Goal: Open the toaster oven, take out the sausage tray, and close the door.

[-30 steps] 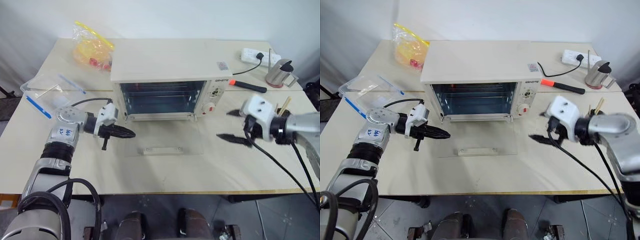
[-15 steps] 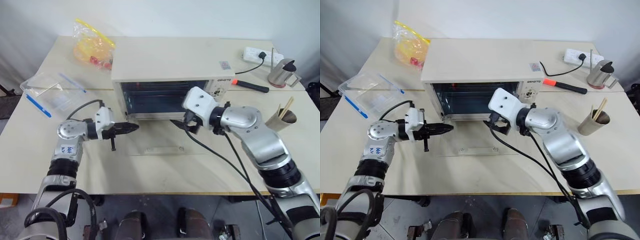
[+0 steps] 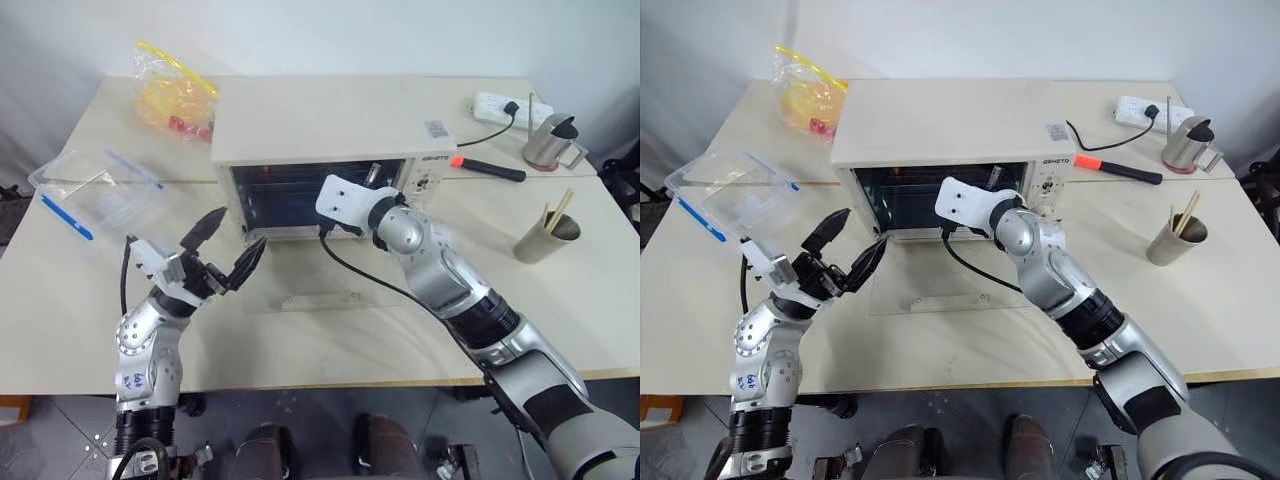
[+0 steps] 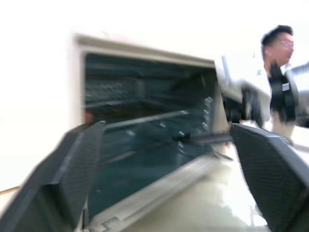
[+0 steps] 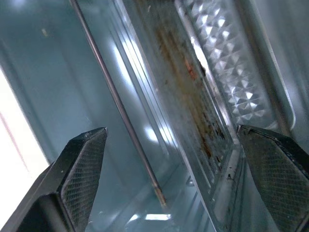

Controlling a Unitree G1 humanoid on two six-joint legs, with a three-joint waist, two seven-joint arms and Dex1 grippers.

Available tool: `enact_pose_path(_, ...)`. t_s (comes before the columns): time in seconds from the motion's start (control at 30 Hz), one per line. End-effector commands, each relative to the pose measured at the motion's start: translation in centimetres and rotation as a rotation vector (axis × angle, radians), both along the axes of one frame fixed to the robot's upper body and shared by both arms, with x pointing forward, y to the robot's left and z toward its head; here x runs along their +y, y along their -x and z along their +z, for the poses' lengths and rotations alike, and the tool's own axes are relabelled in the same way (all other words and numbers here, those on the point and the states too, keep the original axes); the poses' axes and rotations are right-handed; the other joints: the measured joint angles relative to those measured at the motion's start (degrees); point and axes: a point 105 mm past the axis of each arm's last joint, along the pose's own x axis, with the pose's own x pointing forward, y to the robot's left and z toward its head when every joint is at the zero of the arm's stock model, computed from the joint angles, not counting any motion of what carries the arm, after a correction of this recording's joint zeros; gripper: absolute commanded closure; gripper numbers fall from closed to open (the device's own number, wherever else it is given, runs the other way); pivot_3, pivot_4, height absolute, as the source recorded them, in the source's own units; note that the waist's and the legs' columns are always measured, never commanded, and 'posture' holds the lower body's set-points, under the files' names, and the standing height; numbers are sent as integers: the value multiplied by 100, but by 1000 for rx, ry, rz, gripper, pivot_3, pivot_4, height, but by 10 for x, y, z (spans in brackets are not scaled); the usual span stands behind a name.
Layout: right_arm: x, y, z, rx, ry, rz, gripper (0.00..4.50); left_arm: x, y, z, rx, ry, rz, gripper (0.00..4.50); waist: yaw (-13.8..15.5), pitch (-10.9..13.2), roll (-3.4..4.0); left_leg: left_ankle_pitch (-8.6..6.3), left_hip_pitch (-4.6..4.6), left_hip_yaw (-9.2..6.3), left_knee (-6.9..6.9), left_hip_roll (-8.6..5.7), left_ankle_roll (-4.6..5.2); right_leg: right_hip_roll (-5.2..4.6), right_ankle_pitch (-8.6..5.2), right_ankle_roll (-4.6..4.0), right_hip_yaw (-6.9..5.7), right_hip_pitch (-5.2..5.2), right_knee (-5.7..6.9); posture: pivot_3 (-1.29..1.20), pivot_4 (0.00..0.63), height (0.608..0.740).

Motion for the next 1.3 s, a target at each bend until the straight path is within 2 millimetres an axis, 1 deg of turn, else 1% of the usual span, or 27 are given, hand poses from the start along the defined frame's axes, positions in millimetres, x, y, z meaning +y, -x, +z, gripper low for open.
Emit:
enact_pose_path(0.03,15,-1,10,-83,45,40,0,3,9,13,-59,37,32,36,-3,0,0,0,0,0,0,0,0,0,0,0,0,0,0,0,150,740)
enact_pose_path(0.17,23,-8,4,-99,98,34,0,8,12,13,-52,59,59,36,-8,0,0,0,0,0,-1,1,0,0,0,0,0,0,0,0,150,740)
enact_pose_path(0.27,26,-12,3,-132,150,27,583,8,15,11,-40,57,52,0,-14,0,1,0,0,1,-1,2,0,0,0,-1,0,-1,-1,0,150,740)
enact_pose_path(0.47,24,-8,5,-184,171,19,2565,7,17,9,-12,69,29,0,-11,-1,1,0,-1,0,-3,3,0,0,-1,-1,-1,0,-1,0,150,740)
enact_pose_path(0.63,22,-3,6,-191,172,26,4219,6,13,12,-10,75,21,0,-10,-1,2,0,0,0,-4,3,0,0,-1,-1,-1,0,-1,0,150,740)
enact_pose_path(0.67,22,-2,6,-192,171,27,4483,6,12,12,-10,76,18,0,-10,-2,-1,0,0,0,-4,4,0,1,-1,-2,-1,0,-1,0,150,740)
enact_pose_path(0.93,29,9,4,-165,145,61,4483,0,1,16,-2,82,-4,0,5,-3,-2,-1,0,-3,-11,4,-2,2,-1,-2,-7,0,-5,0,150,740)
enact_pose_path(1.1,36,17,7,-164,135,102,4483,-6,-9,20,-6,81,-29,0,10,-3,-2,-2,-2,-6,-16,3,-3,2,-1,-2,-12,0,-9,0,150,740)
enact_pose_path(1.2,36,17,11,-177,138,109,4483,-9,-16,24,-18,78,-34,0,9,-3,-2,-2,-2,-7,-22,3,-4,3,-1,-2,-17,0,-13,0,150,740)
enact_pose_path(1.3,36,22,10,-191,154,129,4483,-9,-23,29,-31,79,-36,0,13,-3,-2,-2,-2,-11,-23,4,-4,5,-1,-2,-23,1,-13,0,150,740)
